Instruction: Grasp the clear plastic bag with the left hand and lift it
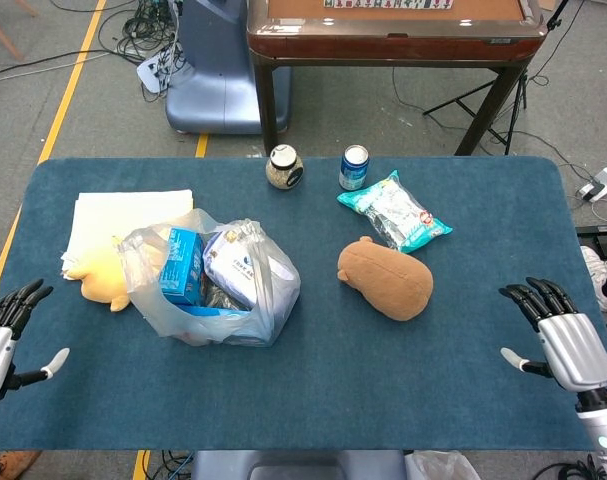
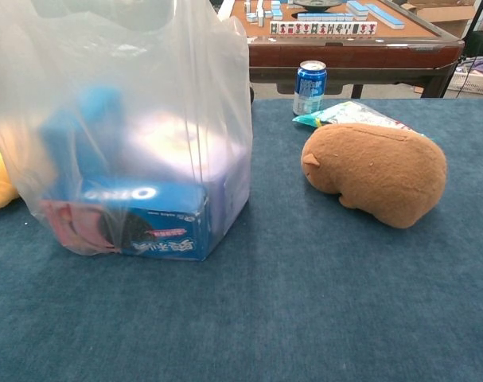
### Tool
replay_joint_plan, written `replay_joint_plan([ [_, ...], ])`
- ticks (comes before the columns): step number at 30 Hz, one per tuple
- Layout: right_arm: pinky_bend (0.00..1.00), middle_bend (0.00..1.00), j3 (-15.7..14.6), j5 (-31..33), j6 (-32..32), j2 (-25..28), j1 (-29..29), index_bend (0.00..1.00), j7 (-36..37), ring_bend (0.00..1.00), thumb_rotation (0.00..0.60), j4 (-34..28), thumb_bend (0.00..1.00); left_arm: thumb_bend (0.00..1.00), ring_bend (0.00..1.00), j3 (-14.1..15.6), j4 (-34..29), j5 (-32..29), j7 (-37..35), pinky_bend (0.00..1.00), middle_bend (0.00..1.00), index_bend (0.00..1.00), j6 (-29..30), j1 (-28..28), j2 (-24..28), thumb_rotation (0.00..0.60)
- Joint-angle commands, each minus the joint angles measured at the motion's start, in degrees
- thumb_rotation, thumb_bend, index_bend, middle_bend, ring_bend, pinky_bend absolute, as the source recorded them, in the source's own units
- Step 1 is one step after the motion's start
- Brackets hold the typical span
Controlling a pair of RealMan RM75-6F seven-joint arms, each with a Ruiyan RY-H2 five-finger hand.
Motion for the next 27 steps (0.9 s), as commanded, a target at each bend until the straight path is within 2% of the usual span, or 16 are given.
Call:
replay_joint_plan([
  [1, 0.11, 0.2, 0.0, 0.1, 0.1, 0.0, -0.1, 0.19, 0.1, 0.08, 0.6, 0.0, 0.16, 0.25, 0.0, -1.2, -1.5, 1.8, -8.3, 0.0, 0.03, 0.08, -3.8, -3.5, 3.5, 0.6],
  [9, 0.11, 0.2, -0.2, 0.3, 0.7, -0.1, -0.6, 0.19, 0.5, 0.08, 0.6, 0.5, 0.16, 0.25, 0.0, -2.4, -4.2, 5.7, -21.7, 0.0, 0.03, 0.06, -9.2, -9.3, 8.2, 0.6],
  [17, 0.11, 0.2, -0.4, 0.5, 1.2, -0.1, -1.2, 0.19, 0.9, 0.08, 0.6, 0.9, 0.16, 0.25, 0.0, -3.3, -5.5, 9.6, -28.6, 0.0, 0.03, 0.06, -11.3, -13.9, 9.9, 0.6],
  [27, 0.11, 0.2, -0.5, 0.3, 1.3, -0.1, -1.3, 0.19, 1.0, 0.08, 0.6, 0.9, 0.16, 0.25, 0.0, -2.5, -6.7, 14.6, -38.3, 0.0, 0.03, 0.06, -15.7, -20.2, 11.1, 0.6],
])
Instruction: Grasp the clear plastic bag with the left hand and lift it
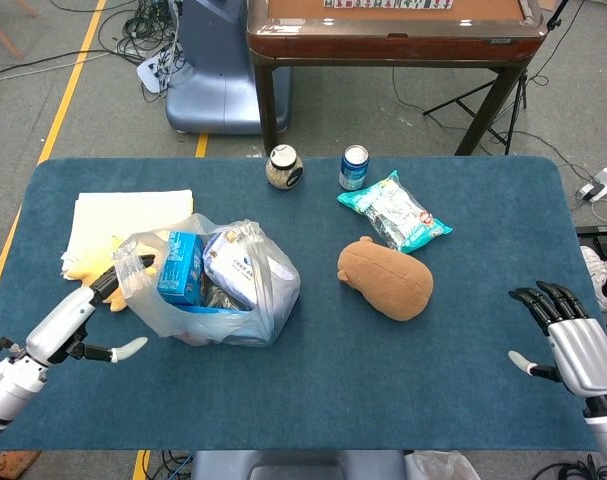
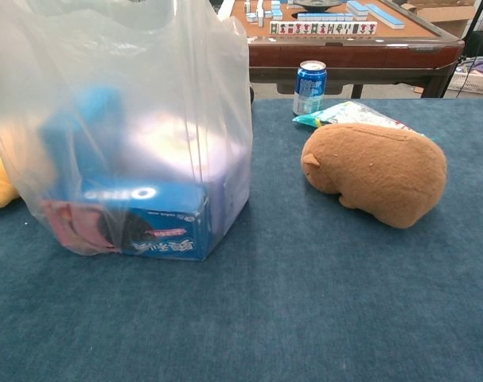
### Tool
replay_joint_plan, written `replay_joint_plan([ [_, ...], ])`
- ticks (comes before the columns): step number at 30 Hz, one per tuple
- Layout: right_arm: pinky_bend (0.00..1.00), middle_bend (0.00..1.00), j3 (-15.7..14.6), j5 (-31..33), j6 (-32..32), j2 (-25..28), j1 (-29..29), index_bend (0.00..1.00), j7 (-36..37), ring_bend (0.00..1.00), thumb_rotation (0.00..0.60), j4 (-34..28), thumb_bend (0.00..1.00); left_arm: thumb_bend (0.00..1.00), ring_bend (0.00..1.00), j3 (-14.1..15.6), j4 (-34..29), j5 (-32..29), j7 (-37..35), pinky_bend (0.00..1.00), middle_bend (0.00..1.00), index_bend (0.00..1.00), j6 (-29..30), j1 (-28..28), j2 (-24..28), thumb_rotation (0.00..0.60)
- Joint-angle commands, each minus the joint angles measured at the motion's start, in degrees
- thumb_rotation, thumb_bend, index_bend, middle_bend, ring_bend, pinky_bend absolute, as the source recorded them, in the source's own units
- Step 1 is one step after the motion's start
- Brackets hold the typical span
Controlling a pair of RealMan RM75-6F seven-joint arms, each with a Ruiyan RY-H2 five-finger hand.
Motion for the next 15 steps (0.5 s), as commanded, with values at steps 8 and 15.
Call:
replay_joint_plan([
  [8, 0.11, 0.2, -0.2, -0.2, 0.5, 0.3, -0.4, 0.19, 0.0, 0.08, 0.6, -0.2, 0.16, 0.25, 0.0, -0.5, 0.2, 0.9, -10.6, 0.0, 0.03, 0.06, -4.6, -7.8, -0.7, 0.6],
  [15, 0.11, 0.2, -0.3, -0.1, 0.9, 0.5, -0.8, 0.19, 0.2, 0.08, 0.6, -0.1, 0.16, 0.25, 0.0, -2.1, 2.1, -2.0, -12.0, 0.0, 0.03, 0.06, -7.1, -11.8, -2.9, 0.6],
])
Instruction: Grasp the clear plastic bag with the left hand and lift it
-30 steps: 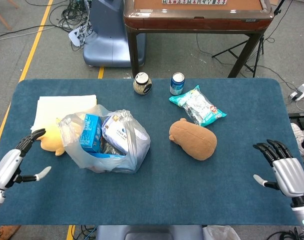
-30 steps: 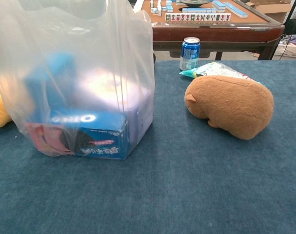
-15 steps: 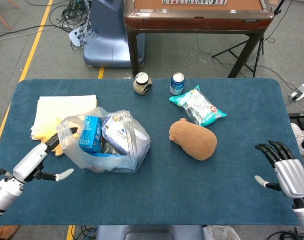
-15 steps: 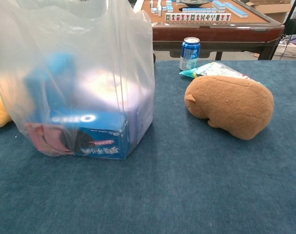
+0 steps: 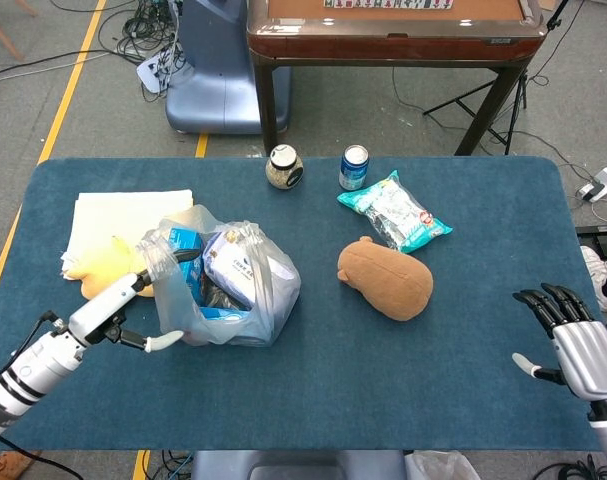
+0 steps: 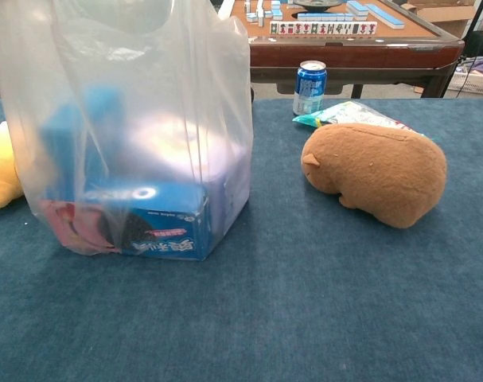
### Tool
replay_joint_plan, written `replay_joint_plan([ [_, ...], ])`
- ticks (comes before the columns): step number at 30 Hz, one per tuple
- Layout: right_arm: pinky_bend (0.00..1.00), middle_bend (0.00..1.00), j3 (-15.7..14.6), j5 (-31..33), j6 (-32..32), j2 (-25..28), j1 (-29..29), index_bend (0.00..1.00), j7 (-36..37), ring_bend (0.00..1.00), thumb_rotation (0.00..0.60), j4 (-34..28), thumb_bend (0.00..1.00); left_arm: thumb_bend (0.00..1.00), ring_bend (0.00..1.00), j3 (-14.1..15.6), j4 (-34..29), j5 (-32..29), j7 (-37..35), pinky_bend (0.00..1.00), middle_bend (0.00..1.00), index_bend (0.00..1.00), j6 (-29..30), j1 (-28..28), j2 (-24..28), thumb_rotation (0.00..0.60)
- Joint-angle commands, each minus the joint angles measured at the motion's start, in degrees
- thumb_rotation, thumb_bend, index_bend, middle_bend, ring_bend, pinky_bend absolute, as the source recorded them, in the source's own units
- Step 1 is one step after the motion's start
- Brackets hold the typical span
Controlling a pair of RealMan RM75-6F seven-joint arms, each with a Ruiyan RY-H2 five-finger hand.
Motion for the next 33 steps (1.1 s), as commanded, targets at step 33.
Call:
replay_joint_plan([
  [33, 0.11, 0.2, -0.2, 0.7, 1.0, -0.5, -1.4, 0.19, 2.4, 0.08, 0.6, 2.5, 0.16, 0.25, 0.02, -1.7, 5.7, -2.6, -27.7, 0.0, 0.05, 0.09, -12.4, -19.5, -12.0, 0.6],
])
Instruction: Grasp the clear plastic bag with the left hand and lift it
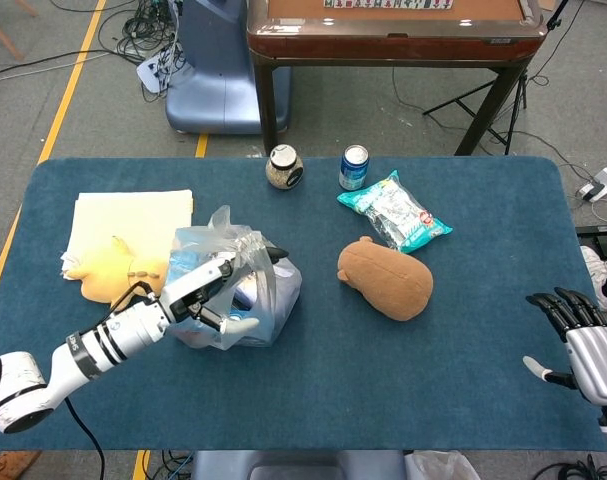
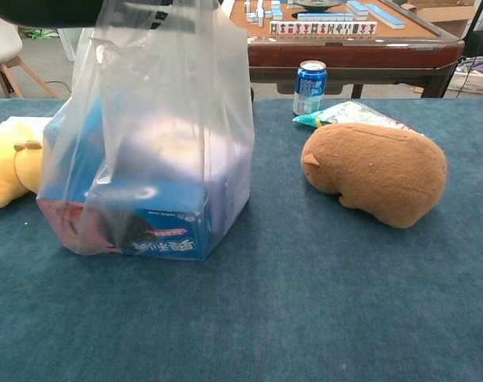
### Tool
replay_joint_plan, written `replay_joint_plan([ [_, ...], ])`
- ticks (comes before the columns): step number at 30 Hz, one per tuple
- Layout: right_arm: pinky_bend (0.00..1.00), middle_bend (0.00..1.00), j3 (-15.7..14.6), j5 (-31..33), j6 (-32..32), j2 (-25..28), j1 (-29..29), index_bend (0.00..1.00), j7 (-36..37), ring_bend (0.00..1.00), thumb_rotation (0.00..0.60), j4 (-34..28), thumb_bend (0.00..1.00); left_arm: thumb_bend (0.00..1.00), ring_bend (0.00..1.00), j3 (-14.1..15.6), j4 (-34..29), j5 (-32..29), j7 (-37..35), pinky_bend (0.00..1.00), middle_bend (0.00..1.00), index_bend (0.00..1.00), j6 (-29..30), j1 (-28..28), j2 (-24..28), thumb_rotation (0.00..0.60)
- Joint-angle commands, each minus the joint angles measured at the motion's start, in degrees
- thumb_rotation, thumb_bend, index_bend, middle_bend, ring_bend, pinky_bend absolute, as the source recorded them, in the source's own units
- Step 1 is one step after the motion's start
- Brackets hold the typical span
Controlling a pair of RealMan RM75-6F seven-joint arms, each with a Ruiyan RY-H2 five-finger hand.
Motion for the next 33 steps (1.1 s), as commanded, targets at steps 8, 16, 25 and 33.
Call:
replay_joint_plan([
  [8, 0.11, 0.2, 0.0, -0.2, 0.4, -0.2, -0.3, 0.19, 0.7, 0.08, 0.6, 0.5, 0.16, 0.25, 0.03, -0.6, 2.3, -1.7, -9.7, 0.0, 0.07, 0.11, -0.6, -4.9, -3.7, 0.6],
  [16, 0.11, 0.2, 0.1, -0.1, 0.9, -0.1, -0.6, 0.19, 1.1, 0.08, 0.6, 0.9, 0.15, 0.25, 0.05, -2.4, 3.2, -6.6, -19.2, 0.03, 0.09, 0.12, -2.6, -7.2, -6.1, 0.6],
  [25, 0.11, 0.2, 0.2, -0.2, 1.1, 0.0, -0.7, 0.19, 1.2, 0.08, 0.6, 0.8, 0.16, 0.25, 0.23, -3.2, 2.2, -6.6, -32.5, 0.38, 0.23, 0.21, -1.0, -5.7, -2.9, 0.6],
  [33, 0.11, 0.2, 0.2, -0.6, 1.2, 0.2, -0.7, 0.19, 0.7, 0.08, 0.6, 0.1, 0.16, 0.25, 0.47, -4.0, -2.7, -7.2, -40.7, 0.75, 0.48, 0.4, -0.2, -3.7, 2.7, 0.6],
])
